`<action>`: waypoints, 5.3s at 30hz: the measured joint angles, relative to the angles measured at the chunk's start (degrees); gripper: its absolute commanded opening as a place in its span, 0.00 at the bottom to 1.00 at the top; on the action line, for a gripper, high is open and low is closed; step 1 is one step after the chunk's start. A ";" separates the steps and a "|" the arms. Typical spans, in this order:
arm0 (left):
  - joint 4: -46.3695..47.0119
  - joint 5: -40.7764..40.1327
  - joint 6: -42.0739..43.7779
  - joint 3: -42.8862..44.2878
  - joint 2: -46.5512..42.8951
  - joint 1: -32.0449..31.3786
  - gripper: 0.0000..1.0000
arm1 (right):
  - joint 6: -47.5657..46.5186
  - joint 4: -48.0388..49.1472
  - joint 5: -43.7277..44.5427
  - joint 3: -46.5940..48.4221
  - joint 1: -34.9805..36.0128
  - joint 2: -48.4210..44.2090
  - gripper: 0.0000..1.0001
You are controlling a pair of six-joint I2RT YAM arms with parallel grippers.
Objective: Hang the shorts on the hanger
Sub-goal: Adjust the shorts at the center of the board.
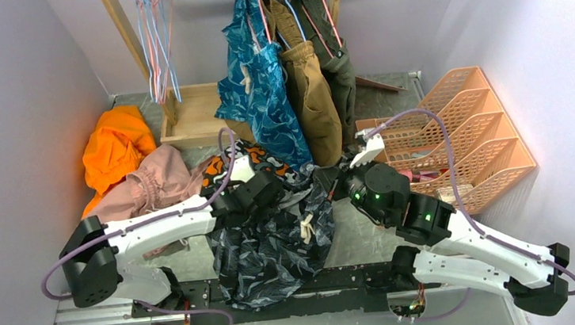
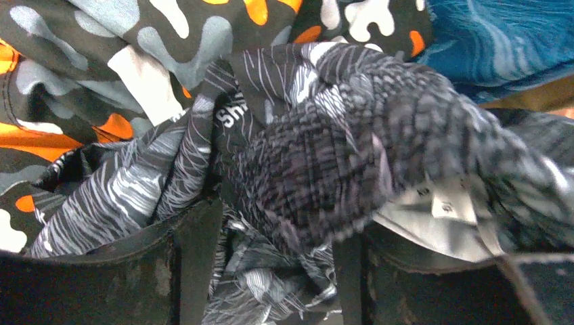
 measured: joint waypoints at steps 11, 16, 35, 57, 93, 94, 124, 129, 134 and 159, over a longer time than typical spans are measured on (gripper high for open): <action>-1.31 0.11 0.26 0.76 3.08 1.16 0.10 | 0.35 -0.13 -0.13 -0.59 0.00 -1.01 0.00; -3.34 0.09 2.97 0.83 -0.59 1.16 0.07 | 0.26 -0.55 0.24 -0.59 0.00 -1.18 0.00; -17.55 -7.65 23.34 4.94 -32.96 1.16 0.07 | 1.97 -2.67 -3.26 -9.97 0.00 1.22 0.00; -20.79 -11.50 29.59 5.62 -24.13 1.16 0.07 | -7.69 -5.29 -16.76 -7.23 0.31 11.65 0.87; -22.95 -12.02 31.30 9.49 -24.87 1.16 0.07 | -7.56 -15.96 10.25 6.05 17.31 26.01 0.00; -23.28 -11.96 32.74 12.59 -24.87 1.16 0.07 | -7.87 -16.22 10.38 8.13 17.31 24.59 0.00; 1.03 13.77 65.44 44.19 -29.86 1.16 0.07 | -28.30 -3.43 4.85 51.23 17.64 13.49 0.00; 6.49 27.89 66.05 41.90 -35.10 1.16 0.07 | -27.74 -1.92 -8.85 52.85 17.66 9.88 0.00; 8.24 34.36 66.05 38.71 -37.64 1.16 0.07 | -27.98 -1.64 -12.83 49.64 17.64 8.76 0.00; 2.58 2.99 47.06 2.25 -29.73 4.04 0.07 | -5.42 -16.74 7.45 8.72 -10.78 13.99 0.00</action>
